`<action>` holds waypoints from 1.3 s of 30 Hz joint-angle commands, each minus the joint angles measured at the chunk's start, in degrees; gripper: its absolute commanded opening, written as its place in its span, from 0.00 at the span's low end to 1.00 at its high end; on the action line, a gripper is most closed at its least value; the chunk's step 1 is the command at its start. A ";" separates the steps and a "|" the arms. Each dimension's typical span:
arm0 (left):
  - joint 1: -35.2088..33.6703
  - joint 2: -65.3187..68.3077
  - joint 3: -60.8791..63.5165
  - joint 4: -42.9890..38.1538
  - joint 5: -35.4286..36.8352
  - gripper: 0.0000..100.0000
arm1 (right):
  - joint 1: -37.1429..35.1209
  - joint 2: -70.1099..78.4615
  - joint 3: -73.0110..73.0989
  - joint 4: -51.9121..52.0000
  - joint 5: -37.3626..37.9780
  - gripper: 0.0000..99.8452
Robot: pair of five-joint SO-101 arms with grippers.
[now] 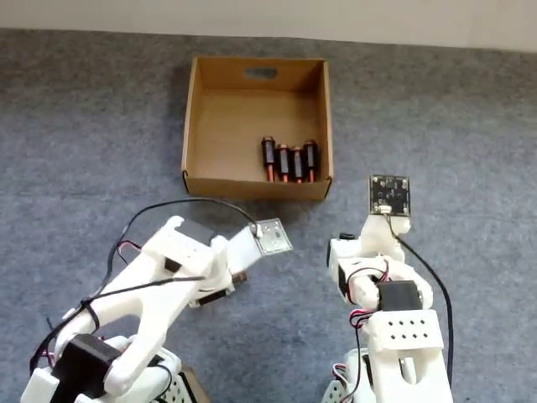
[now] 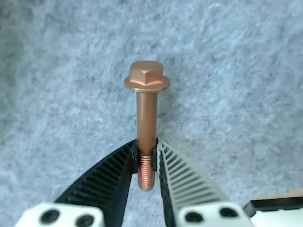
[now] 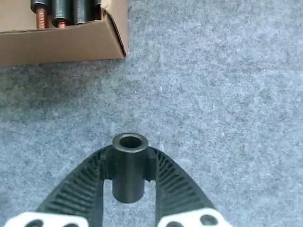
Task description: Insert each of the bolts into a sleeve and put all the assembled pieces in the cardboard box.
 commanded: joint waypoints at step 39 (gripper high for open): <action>7.60 -0.13 2.86 -17.41 8.88 0.15 | -0.31 -1.01 -0.40 -0.92 -0.53 0.01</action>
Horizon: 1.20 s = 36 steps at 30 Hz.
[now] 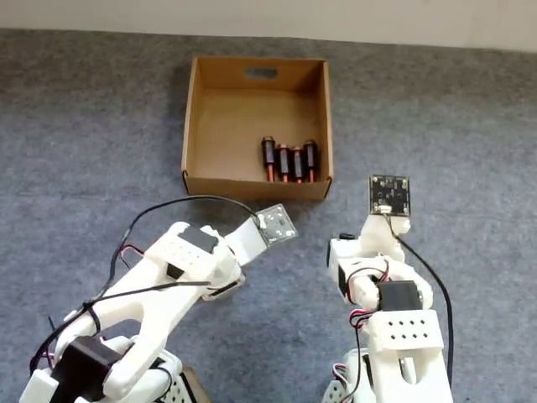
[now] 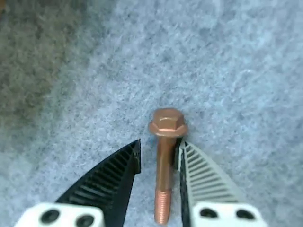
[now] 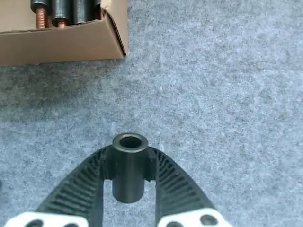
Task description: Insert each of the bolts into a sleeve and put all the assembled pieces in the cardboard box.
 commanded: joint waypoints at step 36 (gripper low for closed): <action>2.59 18.42 -17.19 4.84 13.63 0.14 | -0.31 -1.01 -0.40 -0.84 -0.53 0.01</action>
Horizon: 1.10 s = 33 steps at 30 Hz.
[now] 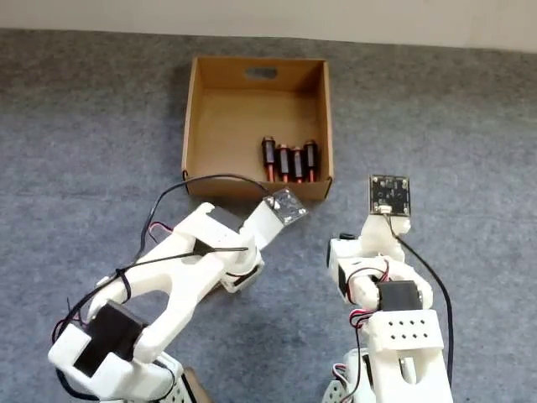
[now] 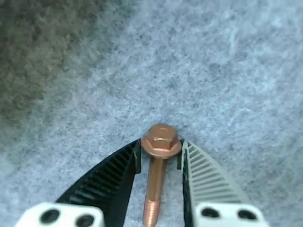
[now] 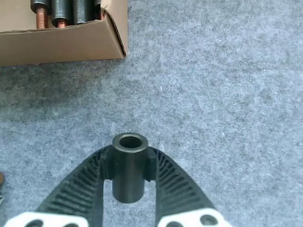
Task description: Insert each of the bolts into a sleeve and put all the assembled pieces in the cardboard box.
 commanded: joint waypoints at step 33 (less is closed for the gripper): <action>-5.85 -12.44 2.77 -2.99 8.00 0.13 | -0.22 -1.01 -0.40 -0.92 -0.44 0.01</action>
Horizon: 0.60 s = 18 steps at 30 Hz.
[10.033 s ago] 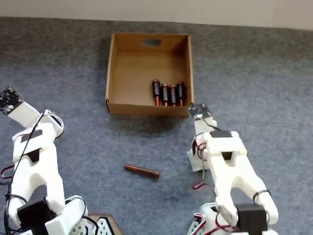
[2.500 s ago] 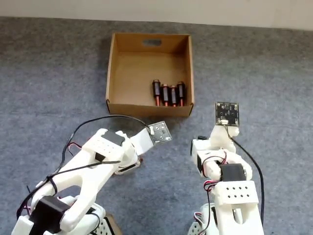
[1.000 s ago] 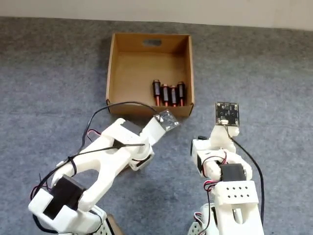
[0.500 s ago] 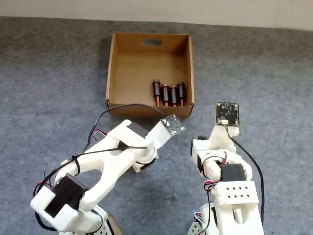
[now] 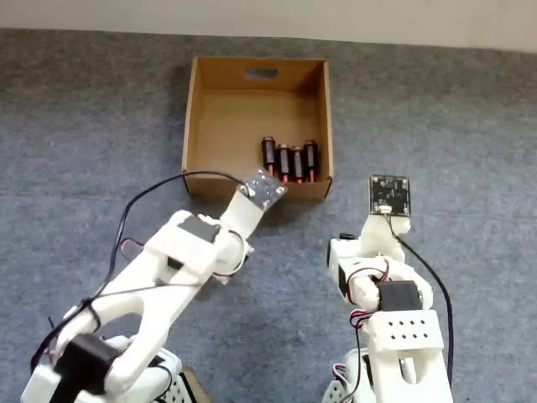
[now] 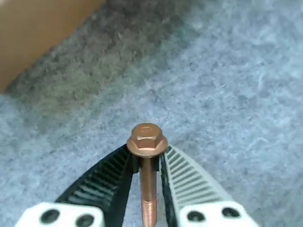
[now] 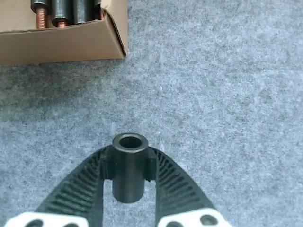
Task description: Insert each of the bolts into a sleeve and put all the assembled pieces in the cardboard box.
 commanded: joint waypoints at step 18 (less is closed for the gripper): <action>-0.84 16.13 -12.35 2.90 0.53 0.01 | -0.22 -1.01 -0.31 -0.92 -0.44 0.01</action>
